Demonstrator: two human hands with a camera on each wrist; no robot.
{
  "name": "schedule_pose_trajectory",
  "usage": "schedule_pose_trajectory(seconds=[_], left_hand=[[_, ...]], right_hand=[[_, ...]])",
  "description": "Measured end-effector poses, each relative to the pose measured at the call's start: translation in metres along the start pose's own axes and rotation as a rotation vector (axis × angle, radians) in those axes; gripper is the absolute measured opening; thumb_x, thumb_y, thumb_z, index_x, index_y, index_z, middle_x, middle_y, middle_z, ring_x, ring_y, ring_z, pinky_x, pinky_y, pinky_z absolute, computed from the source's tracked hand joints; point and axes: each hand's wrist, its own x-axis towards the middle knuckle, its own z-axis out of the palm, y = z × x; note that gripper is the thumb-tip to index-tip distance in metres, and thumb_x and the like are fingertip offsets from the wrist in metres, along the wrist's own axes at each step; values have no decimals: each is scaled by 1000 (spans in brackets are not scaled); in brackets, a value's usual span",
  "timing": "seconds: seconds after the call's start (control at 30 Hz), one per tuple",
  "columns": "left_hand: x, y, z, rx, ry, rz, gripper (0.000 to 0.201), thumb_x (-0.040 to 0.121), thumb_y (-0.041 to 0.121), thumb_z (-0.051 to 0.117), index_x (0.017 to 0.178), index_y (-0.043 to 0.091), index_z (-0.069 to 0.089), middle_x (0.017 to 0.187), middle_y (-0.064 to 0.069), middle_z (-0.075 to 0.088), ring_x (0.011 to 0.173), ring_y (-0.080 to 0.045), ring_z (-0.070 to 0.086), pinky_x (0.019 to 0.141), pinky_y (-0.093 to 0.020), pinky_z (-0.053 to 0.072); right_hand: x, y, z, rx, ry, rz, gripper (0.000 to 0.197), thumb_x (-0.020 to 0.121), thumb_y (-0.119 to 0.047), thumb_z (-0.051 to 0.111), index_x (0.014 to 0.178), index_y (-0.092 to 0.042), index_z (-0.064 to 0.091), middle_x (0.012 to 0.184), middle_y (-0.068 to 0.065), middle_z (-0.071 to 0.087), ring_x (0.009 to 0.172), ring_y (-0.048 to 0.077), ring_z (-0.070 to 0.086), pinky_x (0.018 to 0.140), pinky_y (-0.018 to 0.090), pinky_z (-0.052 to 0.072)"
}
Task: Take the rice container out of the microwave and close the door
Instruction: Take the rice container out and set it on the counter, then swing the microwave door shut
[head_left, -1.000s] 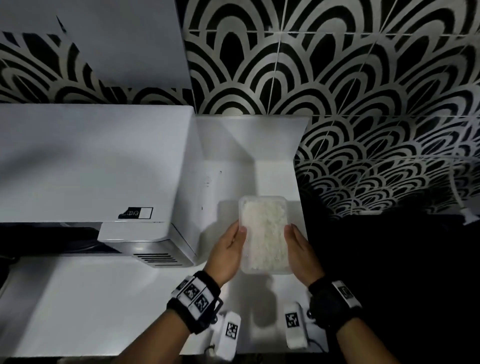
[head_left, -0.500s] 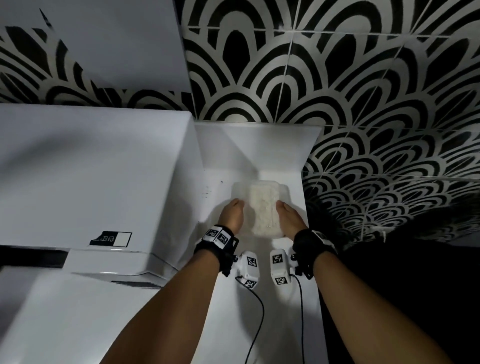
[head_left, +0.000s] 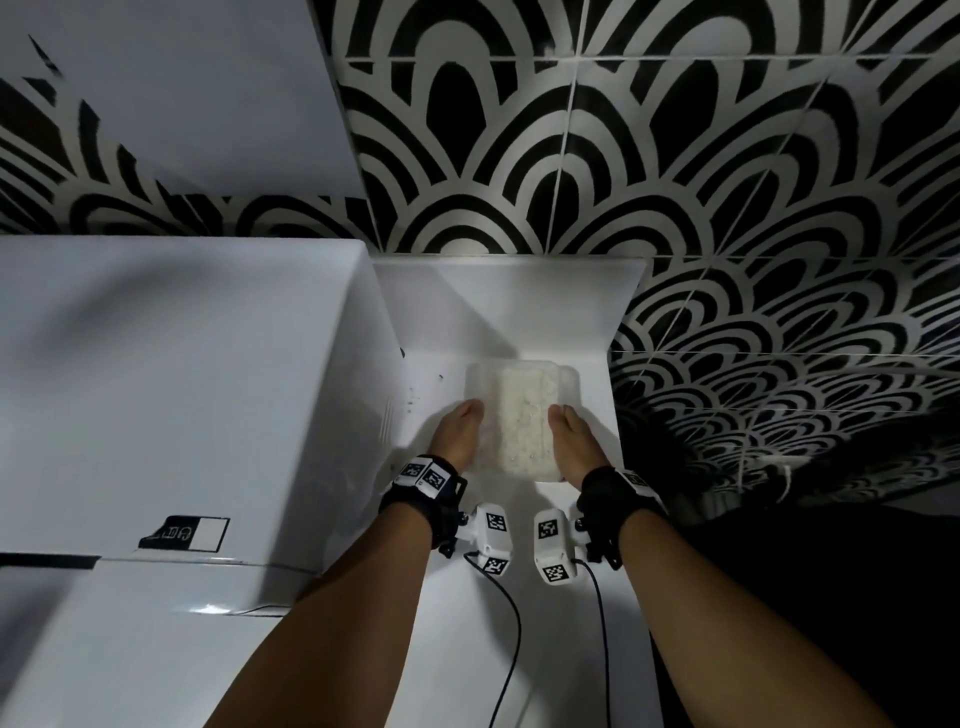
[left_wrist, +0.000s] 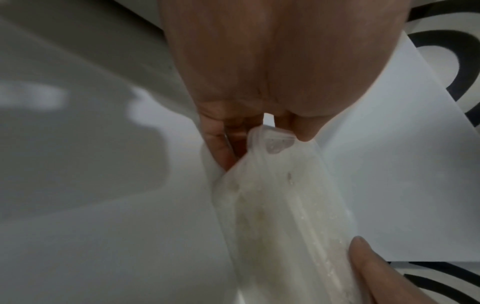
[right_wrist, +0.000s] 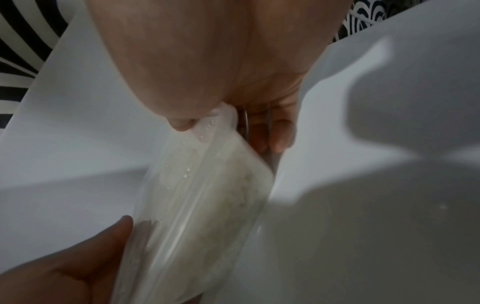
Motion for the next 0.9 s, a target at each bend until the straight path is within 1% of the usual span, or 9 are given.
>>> schedule_pose_trajectory(seconds=[0.13,0.2,0.37,0.43,0.53,0.6,0.63,0.7,0.9], left_hand=[[-2,-1,1,-4,-3,-5,48,104,32,37,147,13,47,154,-11,46,139,-30,45,114,-46,38],[-4,-2,1,-10,-12,2,49,104,34,36,148,13,44,156,-10,44,140,-30,44,115,-46,37],[-15,-2,-3,-17,-20,23,59,103,47,31,149,13,43,154,-8,45,139,-29,46,116,-46,37],[-22,-5,-4,-14,-36,53,61,100,48,34,149,12,42,156,-10,43,140,-29,45,117,-46,34],[-48,-5,-11,78,-17,141,58,102,42,38,151,12,38,157,-12,40,142,-28,41,116,-33,28],[-63,-6,-12,137,-23,208,57,103,43,36,153,16,36,159,-10,37,145,-25,36,113,-27,23],[-74,-7,-15,158,-29,239,57,103,45,35,153,18,35,160,-9,35,147,-24,34,116,-27,21],[-95,-9,-22,216,-23,309,59,102,49,34,153,21,35,160,-7,36,148,-22,31,122,-37,21],[-179,-14,-55,244,-88,462,49,103,47,36,144,23,48,148,-1,51,136,-14,47,109,-21,29]], right_hand=[[-1,1,-1,5,-12,-10,47,97,-53,29,126,-23,51,140,14,47,121,36,49,103,56,43],[-5,-1,-4,3,-25,0,54,98,-55,28,138,-23,45,147,10,43,126,34,47,101,53,46],[-18,0,-14,86,-86,28,55,101,-51,28,147,-23,36,149,4,43,124,28,50,68,31,51],[-27,8,-17,105,-79,12,50,101,-51,31,142,-23,39,138,5,53,109,24,57,75,33,50],[-49,22,-18,144,-58,1,48,101,-48,35,140,-21,41,116,7,59,87,20,57,74,32,46],[-60,37,-19,181,-41,-10,48,102,-41,41,145,-19,36,128,8,55,95,22,57,74,27,45],[-68,44,-18,170,-25,-30,49,101,-39,45,145,-18,36,132,8,53,104,24,56,80,28,46],[-85,54,-16,92,35,-75,50,98,-38,51,143,-18,41,130,11,56,112,26,56,93,34,44],[-163,30,4,76,100,-322,34,97,-22,56,131,-16,54,125,9,55,108,17,55,88,21,42]])
